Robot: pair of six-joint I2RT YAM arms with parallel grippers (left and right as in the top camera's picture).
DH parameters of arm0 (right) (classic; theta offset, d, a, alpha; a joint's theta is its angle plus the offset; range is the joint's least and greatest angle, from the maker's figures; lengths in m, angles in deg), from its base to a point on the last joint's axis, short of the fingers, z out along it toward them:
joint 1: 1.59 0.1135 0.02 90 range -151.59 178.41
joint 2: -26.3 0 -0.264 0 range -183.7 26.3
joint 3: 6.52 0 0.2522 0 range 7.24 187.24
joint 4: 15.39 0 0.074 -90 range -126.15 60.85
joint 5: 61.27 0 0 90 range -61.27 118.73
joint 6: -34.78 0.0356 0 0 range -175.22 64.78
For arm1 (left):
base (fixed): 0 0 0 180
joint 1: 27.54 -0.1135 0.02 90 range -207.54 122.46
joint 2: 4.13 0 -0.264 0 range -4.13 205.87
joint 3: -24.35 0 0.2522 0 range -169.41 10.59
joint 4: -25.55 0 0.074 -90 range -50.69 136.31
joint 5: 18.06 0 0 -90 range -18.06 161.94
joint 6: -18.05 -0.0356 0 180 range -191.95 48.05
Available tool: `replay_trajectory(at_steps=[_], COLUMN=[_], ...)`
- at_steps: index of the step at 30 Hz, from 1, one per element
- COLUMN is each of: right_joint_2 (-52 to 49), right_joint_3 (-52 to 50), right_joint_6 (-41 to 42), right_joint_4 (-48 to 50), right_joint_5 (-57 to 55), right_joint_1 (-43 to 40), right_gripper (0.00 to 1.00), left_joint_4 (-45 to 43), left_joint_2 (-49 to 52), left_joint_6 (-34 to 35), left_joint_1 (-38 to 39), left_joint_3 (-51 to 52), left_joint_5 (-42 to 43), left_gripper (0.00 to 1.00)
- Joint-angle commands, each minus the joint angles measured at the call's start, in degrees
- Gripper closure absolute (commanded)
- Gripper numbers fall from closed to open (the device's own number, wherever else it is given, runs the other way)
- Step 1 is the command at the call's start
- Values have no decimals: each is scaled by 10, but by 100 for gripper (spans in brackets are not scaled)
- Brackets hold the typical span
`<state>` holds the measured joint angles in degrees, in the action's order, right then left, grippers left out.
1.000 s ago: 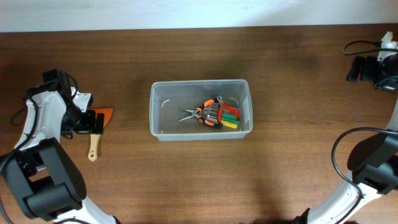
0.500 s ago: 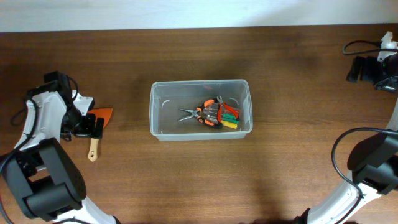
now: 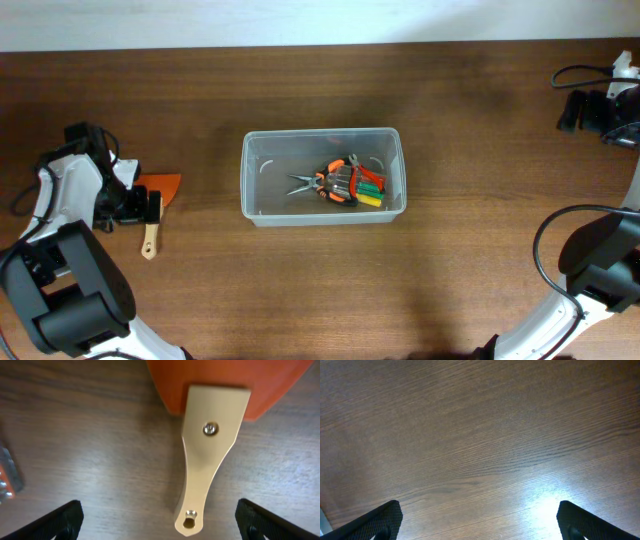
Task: Pack container
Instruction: 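Lower the left gripper and grasp the scraper's wooden handle near the blade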
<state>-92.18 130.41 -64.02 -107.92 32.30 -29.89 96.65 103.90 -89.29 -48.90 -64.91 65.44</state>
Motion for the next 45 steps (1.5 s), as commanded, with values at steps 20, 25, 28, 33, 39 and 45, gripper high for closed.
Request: replay_trajectory(at_steps=[20, 25, 28, 33, 39, 45], right_joint_2=[0, 0, 0, 0, 0, 0], right_joint_3=[-3, -3, -3, -3, -3, -3], right_joint_6=[5, 5, 5, 5, 5, 5], right_joint_4=[2, 2, 2, 2, 2, 2], right_joint_5=[5, 5, 5, 5, 5, 5], right_joint_1=[2, 2, 2, 2, 2, 2], right_gripper=[1, 1, 1, 1, 1, 1], left_joint_4=[-52, -50, -44, -24, -24, -32], left_joint_2=[28, 32, 39, 49, 49, 49], left_joint_6=[-15, 6, 6, 6, 6, 6], left_joint_1=[3, 13, 14, 14, 14, 14], left_joint_3=[16, 16, 16, 19, 31, 46], left_joint_5=[56, 30, 26, 28, 40, 43], left_gripper=[1, 1, 1, 1, 1, 1])
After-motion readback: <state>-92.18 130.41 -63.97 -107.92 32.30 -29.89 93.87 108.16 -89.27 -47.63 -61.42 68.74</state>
